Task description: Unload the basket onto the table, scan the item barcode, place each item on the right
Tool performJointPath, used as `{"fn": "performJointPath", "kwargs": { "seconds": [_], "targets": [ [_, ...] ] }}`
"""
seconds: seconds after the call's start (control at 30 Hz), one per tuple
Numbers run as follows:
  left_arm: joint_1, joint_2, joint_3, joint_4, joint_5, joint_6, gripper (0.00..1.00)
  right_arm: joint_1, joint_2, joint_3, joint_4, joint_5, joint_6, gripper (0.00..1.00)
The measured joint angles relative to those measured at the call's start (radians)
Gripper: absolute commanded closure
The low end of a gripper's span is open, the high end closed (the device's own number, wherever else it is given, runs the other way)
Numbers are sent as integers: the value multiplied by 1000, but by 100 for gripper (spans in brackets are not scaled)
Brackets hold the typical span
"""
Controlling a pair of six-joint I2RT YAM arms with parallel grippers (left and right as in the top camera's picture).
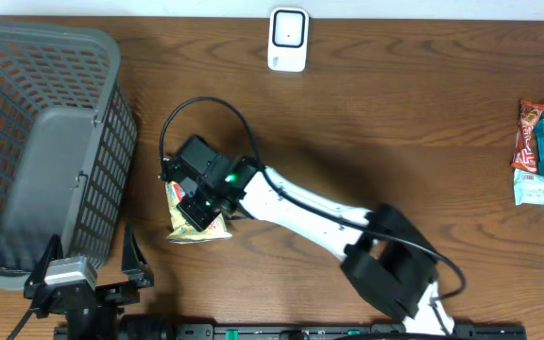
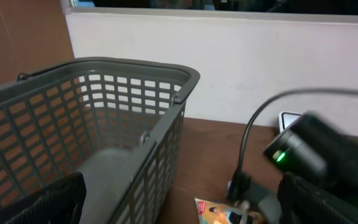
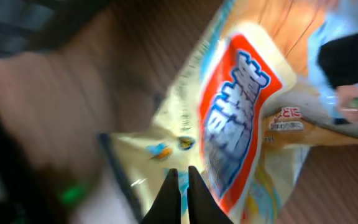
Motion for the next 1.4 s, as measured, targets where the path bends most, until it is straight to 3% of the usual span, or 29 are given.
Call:
{"fn": "performJointPath", "kwargs": {
  "seconds": [0.17,0.3,0.6,0.77,0.9,1.03,1.4],
  "targets": [
    [0,0,0,0,0,0,2,-2,137,2,-16,-25,0,99],
    [0,0,0,0,0,0,2,-3,134,23,-99,22,9,99],
    [0,0,0,0,0,0,2,-50,69,-6,-314,413,104,99],
    [0,0,0,0,0,0,2,-118,-66,-28,-318,523,104,99],
    [0,0,0,0,0,0,2,-130,-232,-24,-251,545,104,99],
    [0,0,0,0,0,0,2,-150,-287,-8,-187,556,104,99],
    [0,0,0,0,0,0,2,-170,80,-9,-109,525,104,99]
  ]
}}
